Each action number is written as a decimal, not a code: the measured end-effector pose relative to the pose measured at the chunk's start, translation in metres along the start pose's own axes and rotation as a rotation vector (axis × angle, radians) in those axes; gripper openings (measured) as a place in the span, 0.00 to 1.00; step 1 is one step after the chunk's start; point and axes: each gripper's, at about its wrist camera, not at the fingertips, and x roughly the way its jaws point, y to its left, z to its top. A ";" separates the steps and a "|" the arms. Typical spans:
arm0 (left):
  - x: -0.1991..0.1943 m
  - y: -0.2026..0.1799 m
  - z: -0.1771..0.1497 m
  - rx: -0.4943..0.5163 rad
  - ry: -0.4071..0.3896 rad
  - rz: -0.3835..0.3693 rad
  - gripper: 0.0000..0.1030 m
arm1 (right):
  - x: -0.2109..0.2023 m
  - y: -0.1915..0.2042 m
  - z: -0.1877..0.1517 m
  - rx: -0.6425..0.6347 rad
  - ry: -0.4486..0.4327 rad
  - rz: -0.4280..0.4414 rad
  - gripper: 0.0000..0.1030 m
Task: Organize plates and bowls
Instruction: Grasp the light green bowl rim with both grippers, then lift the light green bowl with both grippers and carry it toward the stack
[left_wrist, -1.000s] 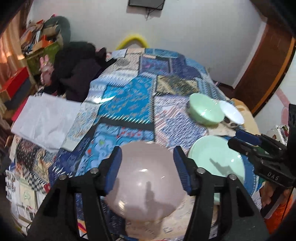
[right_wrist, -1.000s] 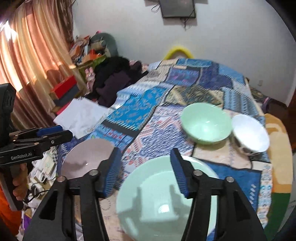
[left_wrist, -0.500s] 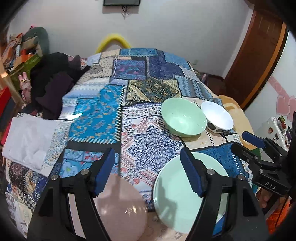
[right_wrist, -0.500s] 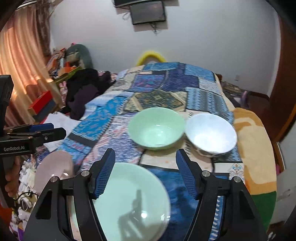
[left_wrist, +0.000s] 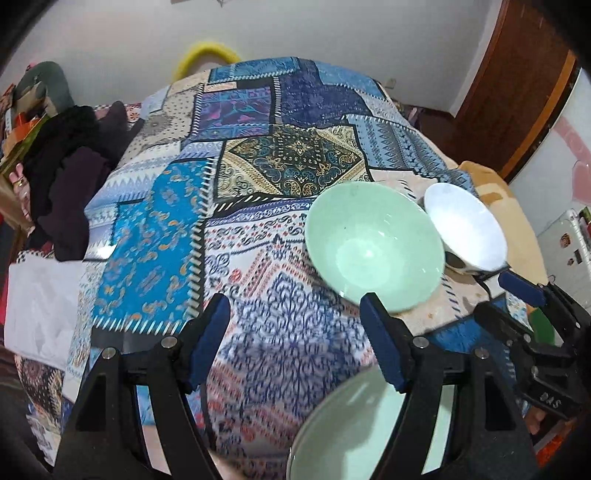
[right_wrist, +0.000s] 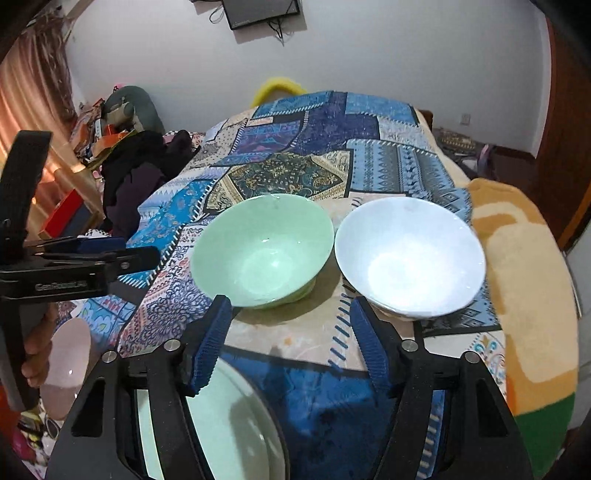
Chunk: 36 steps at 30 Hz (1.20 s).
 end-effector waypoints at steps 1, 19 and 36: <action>0.007 -0.001 0.003 0.001 0.013 0.002 0.70 | 0.002 -0.001 0.000 0.000 0.002 0.002 0.54; 0.099 -0.018 0.023 0.090 0.164 -0.037 0.22 | 0.032 -0.008 0.009 0.024 0.071 0.048 0.42; 0.085 0.016 0.009 0.112 0.153 -0.022 0.18 | 0.085 0.014 0.030 -0.029 0.179 0.090 0.31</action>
